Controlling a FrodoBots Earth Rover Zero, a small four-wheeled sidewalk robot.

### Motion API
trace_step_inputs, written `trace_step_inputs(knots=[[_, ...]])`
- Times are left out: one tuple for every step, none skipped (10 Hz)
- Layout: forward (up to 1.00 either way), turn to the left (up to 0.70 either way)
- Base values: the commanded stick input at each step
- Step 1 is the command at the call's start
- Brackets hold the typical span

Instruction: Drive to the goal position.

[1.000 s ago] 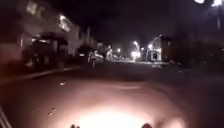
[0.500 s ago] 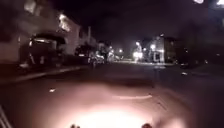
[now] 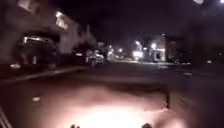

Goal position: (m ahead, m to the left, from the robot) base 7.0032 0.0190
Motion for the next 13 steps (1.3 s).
trace_step_inputs(knots=[[1.00,0.00],[1.00,0.00],[1.00,0.00],[1.00,0.00],[1.00,0.00],[1.00,0.00],[1.00,0.00],[1.00,0.00],[1.00,0.00],[1.00,0.00],[1.00,0.00],[1.00,0.00],[1.00,0.00]])
